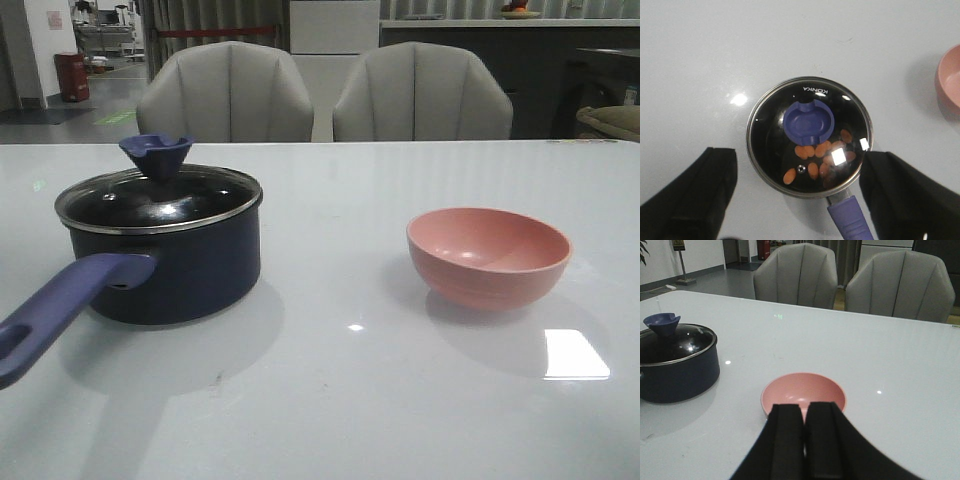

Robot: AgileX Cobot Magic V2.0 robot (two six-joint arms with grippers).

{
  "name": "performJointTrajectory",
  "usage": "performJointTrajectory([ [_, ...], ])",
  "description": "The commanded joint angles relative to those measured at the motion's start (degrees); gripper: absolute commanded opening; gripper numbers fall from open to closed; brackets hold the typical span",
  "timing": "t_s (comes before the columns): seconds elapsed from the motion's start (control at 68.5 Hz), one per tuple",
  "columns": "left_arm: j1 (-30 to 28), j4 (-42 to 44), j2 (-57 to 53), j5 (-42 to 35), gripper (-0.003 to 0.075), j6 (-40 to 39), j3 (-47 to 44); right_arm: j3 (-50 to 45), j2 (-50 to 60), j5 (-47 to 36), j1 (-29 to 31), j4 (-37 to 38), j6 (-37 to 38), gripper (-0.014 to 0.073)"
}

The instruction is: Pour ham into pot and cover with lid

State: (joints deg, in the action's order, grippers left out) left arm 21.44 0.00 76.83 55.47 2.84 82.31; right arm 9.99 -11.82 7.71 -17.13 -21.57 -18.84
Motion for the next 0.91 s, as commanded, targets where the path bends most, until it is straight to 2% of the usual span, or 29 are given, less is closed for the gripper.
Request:
performJointTrajectory([
  [0.0, 0.42, 0.00, -8.19, -8.49, 0.0552, -0.52, -6.21, 1.60, -0.38, -4.57, 0.11, -0.10, -0.58, 0.0157],
  [0.336, 0.42, -3.08, -36.52, -23.92, 0.0552, -0.52, -33.16, 1.60, -0.38, -4.57, 0.11, -0.10, -0.58, 0.0157],
  [0.613, 0.42, -3.08, -57.88, -27.96, 0.0536, -0.52, -49.56, 1.60, -0.38, -4.57, 0.11, -0.10, -0.58, 0.0157],
  [0.672, 0.42, -3.08, -61.47, -28.05, 0.0494, -0.52, -52.34, 1.60, -0.38, -4.57, 0.11, -0.10, -0.58, 0.0157],
  [0.73, 0.42, -3.08, -64.94, -28.05, 0.0419, -0.52, -54.21, 1.60, -0.38, -4.57, 0.11, -0.10, -0.58, 0.0157],
  [0.891, 0.42, -3.08, -70.10, -28.07, 0.0165, -0.52, -56.55, 1.60, -0.38, -4.57, 0.11, -0.10, -0.58, 0.0157],
])
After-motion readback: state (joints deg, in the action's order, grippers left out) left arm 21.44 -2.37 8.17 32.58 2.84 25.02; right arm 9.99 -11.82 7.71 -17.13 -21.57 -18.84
